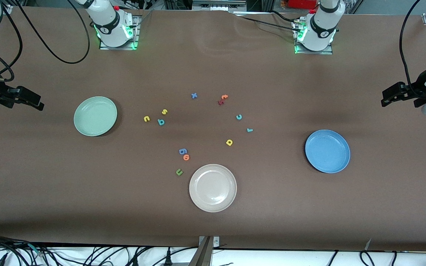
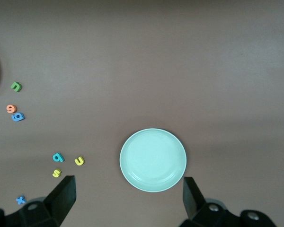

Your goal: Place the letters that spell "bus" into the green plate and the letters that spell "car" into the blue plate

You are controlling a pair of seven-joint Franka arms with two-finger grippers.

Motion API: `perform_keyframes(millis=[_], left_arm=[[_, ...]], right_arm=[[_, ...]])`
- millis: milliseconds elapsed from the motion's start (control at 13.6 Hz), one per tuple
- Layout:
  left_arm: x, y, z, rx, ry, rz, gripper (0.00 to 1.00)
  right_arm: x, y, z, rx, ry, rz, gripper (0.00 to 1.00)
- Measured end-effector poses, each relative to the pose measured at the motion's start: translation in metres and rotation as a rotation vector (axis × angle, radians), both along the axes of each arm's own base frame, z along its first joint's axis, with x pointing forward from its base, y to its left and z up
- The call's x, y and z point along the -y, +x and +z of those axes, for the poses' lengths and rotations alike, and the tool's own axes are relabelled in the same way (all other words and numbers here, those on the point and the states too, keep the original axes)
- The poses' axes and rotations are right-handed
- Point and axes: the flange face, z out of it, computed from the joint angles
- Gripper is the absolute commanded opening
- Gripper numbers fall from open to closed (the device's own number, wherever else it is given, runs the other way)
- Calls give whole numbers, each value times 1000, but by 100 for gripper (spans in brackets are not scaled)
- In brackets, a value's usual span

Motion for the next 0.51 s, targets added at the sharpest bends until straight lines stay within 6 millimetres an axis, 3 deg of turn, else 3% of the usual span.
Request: perform_keyframes(millis=[514], left_arm=[[2, 0, -1, -1, 0, -4, 100]], right_arm=[[0, 1, 5, 14, 0, -1, 100]])
